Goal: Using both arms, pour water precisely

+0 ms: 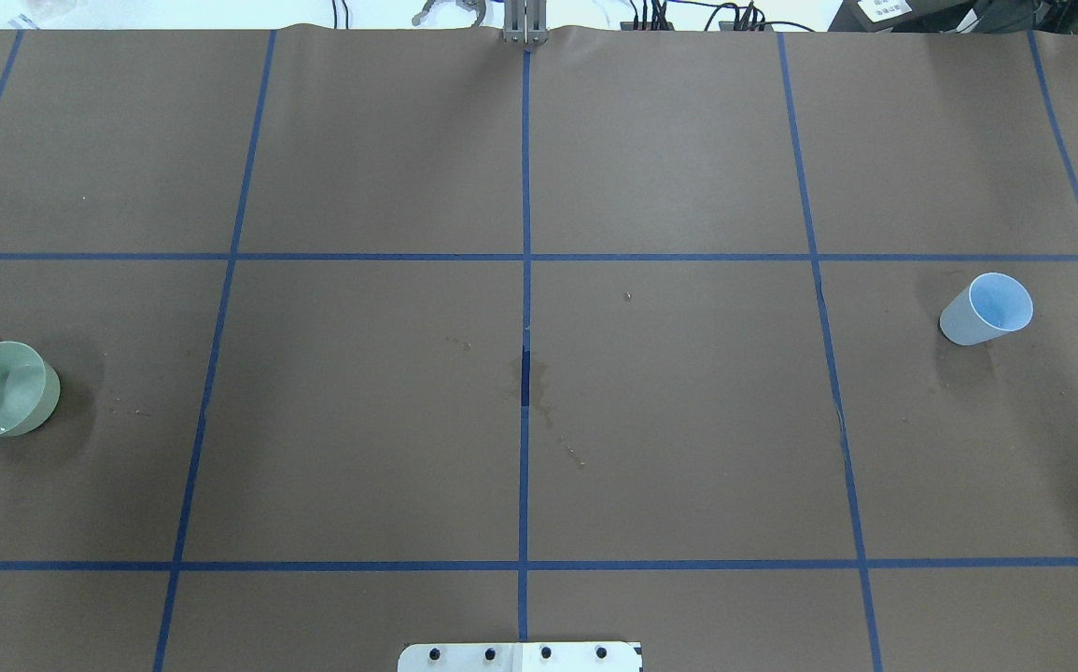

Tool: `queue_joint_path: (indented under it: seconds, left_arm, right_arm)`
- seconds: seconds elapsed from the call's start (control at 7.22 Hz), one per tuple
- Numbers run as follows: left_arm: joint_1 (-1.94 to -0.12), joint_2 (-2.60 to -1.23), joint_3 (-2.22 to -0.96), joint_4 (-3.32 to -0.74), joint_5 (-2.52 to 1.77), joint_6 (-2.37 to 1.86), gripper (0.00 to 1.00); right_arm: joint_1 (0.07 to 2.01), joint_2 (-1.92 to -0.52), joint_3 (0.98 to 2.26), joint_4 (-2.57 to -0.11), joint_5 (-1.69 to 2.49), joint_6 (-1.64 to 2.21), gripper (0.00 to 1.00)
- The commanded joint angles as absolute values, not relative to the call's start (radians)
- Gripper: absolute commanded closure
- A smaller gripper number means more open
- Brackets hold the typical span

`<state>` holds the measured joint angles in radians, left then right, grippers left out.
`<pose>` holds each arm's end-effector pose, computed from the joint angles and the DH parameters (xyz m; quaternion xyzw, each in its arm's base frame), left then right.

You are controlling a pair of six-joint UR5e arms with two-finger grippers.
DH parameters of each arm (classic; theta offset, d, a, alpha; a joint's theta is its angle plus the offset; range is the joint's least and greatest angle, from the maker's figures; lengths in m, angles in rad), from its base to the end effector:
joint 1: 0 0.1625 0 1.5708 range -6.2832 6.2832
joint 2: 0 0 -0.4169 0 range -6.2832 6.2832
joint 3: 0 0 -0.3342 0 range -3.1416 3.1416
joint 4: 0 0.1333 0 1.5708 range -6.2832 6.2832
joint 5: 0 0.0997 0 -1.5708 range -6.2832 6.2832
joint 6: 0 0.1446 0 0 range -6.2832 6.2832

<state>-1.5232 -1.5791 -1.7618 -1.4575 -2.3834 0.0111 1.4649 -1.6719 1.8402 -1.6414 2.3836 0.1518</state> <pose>-0.0074 -0.4398 0.6037 0.0323 0.3955 0.0439 0.9168 -0.0138 -0.3971 0.6105 -0.0063 -0.3973 0.0018 0.9177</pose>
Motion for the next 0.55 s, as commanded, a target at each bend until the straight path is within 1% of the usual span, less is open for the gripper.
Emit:
queue_joint_path:
  seconds: [0.0, 0.42]
  left_arm:
    - [-1.523, -1.578, -1.779, -1.451, -2.395, 0.009, 0.00]
    - [-1.523, -1.546, -1.795, -1.459, -2.398, 0.012, 0.00]
  right_arm:
    - [1.465, -1.672, 1.836, -1.641, 2.370, 0.152, 0.01]
    - [1.465, -1.672, 1.838, -1.643, 2.375, 0.153, 0.01]
